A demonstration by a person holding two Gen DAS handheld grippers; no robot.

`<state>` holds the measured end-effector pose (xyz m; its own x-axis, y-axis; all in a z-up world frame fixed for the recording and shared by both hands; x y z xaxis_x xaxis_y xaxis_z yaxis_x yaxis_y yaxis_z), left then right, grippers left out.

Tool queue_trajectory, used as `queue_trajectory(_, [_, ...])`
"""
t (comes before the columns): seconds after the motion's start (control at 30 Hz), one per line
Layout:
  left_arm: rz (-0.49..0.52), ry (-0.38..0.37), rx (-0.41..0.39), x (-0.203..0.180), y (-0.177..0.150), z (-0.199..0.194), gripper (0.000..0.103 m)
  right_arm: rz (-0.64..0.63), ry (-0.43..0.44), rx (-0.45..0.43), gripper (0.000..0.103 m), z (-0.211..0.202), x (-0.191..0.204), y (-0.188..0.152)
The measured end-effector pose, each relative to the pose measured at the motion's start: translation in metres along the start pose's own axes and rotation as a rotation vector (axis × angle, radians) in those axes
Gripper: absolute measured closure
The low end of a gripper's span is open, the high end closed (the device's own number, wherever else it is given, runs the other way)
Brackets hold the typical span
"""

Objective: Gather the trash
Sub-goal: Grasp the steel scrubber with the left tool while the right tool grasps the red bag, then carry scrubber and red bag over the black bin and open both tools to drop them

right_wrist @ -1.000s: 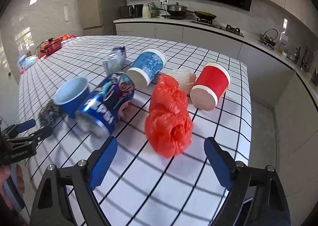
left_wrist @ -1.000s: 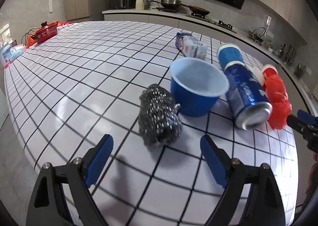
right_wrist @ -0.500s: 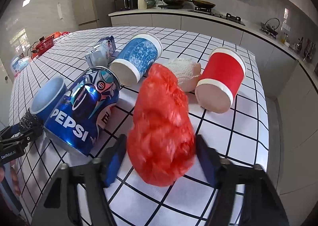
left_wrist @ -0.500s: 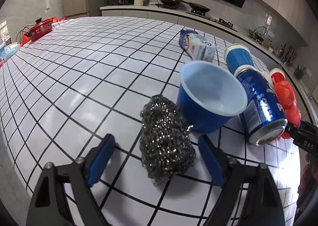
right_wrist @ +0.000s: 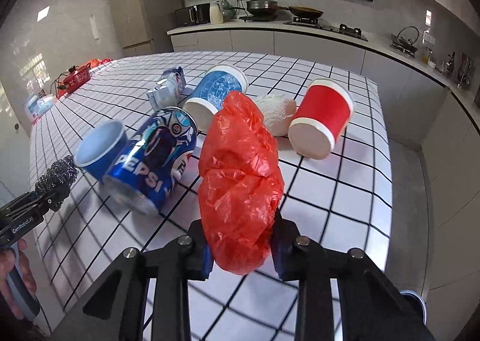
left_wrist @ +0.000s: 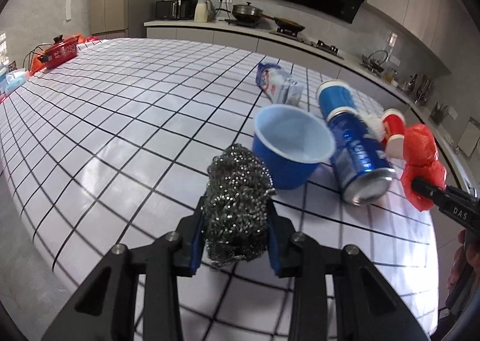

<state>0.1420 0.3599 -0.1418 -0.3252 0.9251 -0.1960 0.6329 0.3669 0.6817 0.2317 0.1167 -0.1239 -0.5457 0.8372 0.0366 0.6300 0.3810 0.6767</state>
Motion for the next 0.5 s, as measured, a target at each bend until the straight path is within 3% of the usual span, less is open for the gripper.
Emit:
queue_trajectory(0.27, [0.031,-0.072,-0.012,-0.043,-0.009,-0.028,0.067,0.033,-0.010,-0.039,0.071,-0.053,-0.017,-0.019])
queue_trajectory(0.5, [0.121,-0.175,-0.001,-0.114,-0.020,-0.036,0.067,0.081,-0.048,-0.067,0.071,-0.103,-0.052,-0.045])
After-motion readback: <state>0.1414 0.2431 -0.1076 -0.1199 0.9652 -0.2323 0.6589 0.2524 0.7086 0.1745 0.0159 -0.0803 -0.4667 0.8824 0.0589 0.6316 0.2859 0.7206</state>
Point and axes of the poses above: each gripper's, at about its wrist camera, not at the fingertips, and z roughly the way its jaws point, x to its left, y to its top, the point moved 9 cm from there along z, roughly the way its jaws point, and after that the axes turned 3 degrees about -y, right-handed, at the moved point
